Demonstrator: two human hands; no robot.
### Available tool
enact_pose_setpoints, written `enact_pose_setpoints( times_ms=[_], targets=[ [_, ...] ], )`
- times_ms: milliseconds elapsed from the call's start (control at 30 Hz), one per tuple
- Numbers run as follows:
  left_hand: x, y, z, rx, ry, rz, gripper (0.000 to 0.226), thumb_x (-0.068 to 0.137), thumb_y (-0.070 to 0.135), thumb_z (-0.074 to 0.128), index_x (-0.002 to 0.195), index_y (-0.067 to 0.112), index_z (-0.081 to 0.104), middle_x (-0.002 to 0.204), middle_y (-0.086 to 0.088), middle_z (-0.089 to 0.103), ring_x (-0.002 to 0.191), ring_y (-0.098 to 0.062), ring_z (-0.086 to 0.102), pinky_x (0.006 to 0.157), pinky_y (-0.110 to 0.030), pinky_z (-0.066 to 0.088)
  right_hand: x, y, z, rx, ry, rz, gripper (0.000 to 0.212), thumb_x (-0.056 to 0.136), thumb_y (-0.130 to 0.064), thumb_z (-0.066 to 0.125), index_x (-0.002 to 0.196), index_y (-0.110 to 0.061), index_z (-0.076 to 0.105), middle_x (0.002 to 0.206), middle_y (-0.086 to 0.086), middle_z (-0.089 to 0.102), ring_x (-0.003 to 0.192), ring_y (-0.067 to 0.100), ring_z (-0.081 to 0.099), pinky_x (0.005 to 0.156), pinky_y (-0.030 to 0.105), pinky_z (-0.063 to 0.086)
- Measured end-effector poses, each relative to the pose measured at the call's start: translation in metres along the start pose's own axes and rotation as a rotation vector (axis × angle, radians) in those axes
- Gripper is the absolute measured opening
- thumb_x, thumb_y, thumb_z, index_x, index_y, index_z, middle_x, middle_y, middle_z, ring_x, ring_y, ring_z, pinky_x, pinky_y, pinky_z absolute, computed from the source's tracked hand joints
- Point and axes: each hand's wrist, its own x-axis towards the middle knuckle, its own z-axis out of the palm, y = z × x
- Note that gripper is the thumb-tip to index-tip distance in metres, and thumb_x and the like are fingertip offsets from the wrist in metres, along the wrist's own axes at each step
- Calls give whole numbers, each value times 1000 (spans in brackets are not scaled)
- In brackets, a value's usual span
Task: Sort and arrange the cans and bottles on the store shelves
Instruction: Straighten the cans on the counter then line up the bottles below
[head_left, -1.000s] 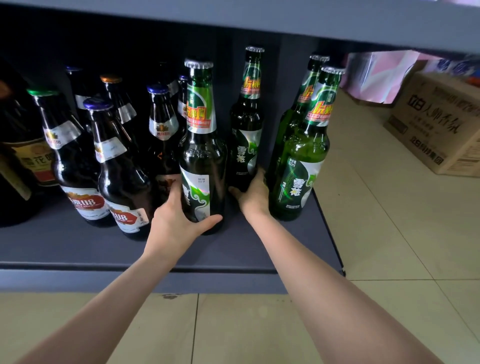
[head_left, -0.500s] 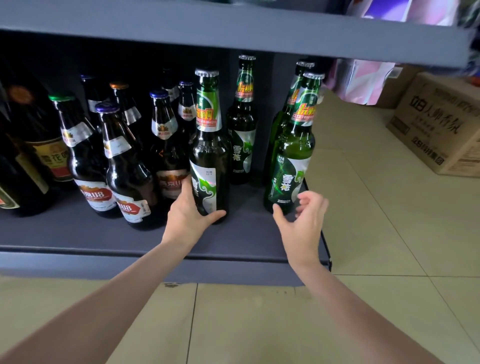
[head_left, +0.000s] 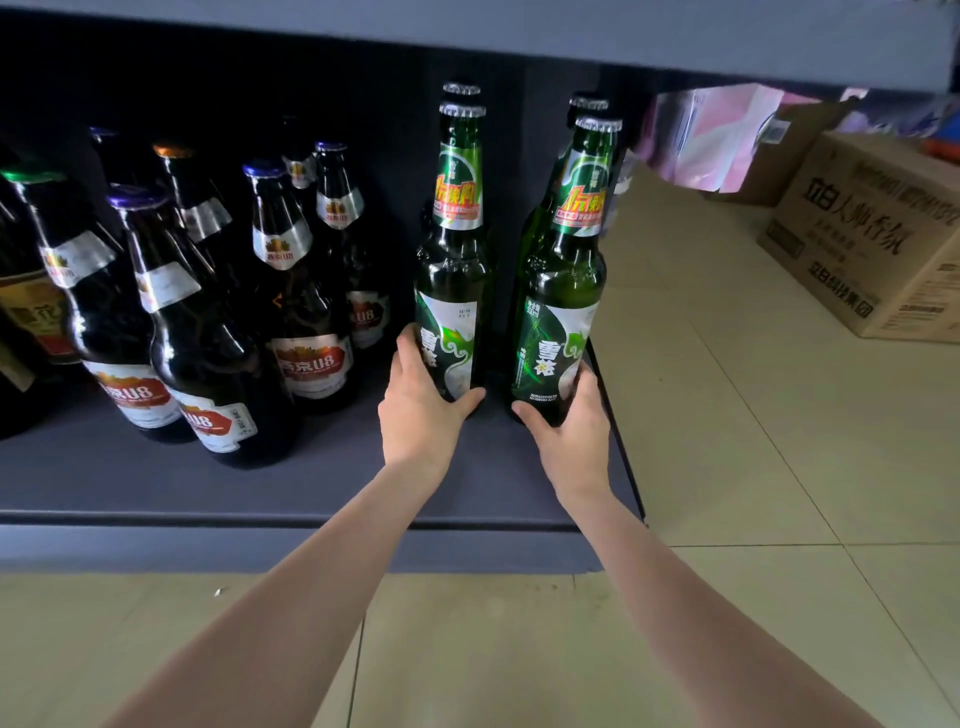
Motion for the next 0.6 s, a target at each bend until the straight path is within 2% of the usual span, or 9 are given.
enact_pose_setpoints(
  times_ms=[167,300,400,500,600],
  targets=[
    [0,2,15,-64,12,-18,93,71,19,79,143,11,20,139,-9,36,124,-27,37,100,-32,31,0,-1,1,9,9,4,68,76,-19,76,133,-7,41,107,0,52,102,12,48,92,31,41],
    [-4,-13,15,-132,-58,-29,98,70,17,79,145,19,17,143,-4,35,130,-22,35,104,-32,31,0,-2,1,-5,9,4,76,72,-20,79,136,-10,38,118,7,53,111,18,51,91,27,41],
    [-9,-18,15,-116,-60,-38,89,75,16,75,144,20,21,142,1,42,129,-19,39,99,-25,33,0,-4,1,-60,2,17,77,73,-19,78,136,-9,34,126,7,43,110,15,48,80,16,34],
    [-13,-15,18,-101,6,-46,83,75,17,76,141,18,27,137,2,46,124,-19,43,91,-24,34,-1,-5,0,-87,6,14,74,73,-19,78,133,-9,36,125,6,42,108,19,50,80,23,36],
    [-17,-10,22,-75,65,-47,81,73,19,77,139,16,30,134,0,49,121,-21,46,87,-25,35,-1,-5,-1,-90,1,6,72,74,-21,78,133,-10,37,123,4,43,108,16,49,79,23,36]
  ],
)
